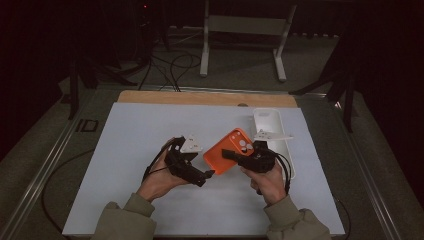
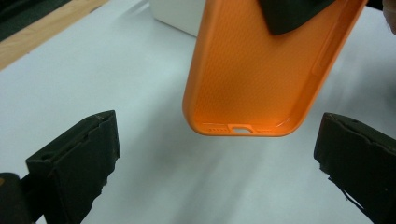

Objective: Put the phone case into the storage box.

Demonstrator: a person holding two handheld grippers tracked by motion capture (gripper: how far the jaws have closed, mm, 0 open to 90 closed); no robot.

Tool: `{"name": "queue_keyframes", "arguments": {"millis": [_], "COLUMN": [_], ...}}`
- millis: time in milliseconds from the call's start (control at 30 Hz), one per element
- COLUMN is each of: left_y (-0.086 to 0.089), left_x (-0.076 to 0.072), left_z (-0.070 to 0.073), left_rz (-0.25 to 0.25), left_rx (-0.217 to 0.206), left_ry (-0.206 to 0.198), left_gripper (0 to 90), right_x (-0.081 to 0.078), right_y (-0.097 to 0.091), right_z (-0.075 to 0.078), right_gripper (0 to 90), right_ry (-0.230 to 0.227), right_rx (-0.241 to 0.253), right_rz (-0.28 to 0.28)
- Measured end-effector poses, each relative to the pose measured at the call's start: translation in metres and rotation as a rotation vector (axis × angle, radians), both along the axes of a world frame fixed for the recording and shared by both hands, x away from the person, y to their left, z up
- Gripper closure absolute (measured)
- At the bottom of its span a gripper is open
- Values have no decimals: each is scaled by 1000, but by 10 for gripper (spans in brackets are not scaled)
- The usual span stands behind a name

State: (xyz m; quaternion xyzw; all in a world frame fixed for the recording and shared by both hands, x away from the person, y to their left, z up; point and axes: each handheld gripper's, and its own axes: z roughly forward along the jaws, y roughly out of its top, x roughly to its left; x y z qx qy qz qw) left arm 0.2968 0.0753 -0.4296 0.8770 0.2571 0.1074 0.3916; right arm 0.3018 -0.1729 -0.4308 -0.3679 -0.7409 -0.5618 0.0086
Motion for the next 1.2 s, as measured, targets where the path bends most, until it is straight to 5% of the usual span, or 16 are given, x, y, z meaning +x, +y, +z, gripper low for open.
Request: {"name": "queue_keyframes", "arguments": {"millis": [233,933,1200], "left_y": [0,-7,-5], "left_x": [0,-5,-6], "left_z": [-2,-4,-3], "left_rz": [-43,-127,-149], "left_rx": [-33,-44,-62], "left_ry": [25,40,43], "left_gripper": [13,20,92], "right_x": [-3,-8,-9], "right_y": [2,6,9], "right_z": [2,4,2], "right_gripper": [878,878,878], "right_ry": [-33,-84,-85], "right_rx": [-9,3,6], "right_rz": [43,139,169]}}
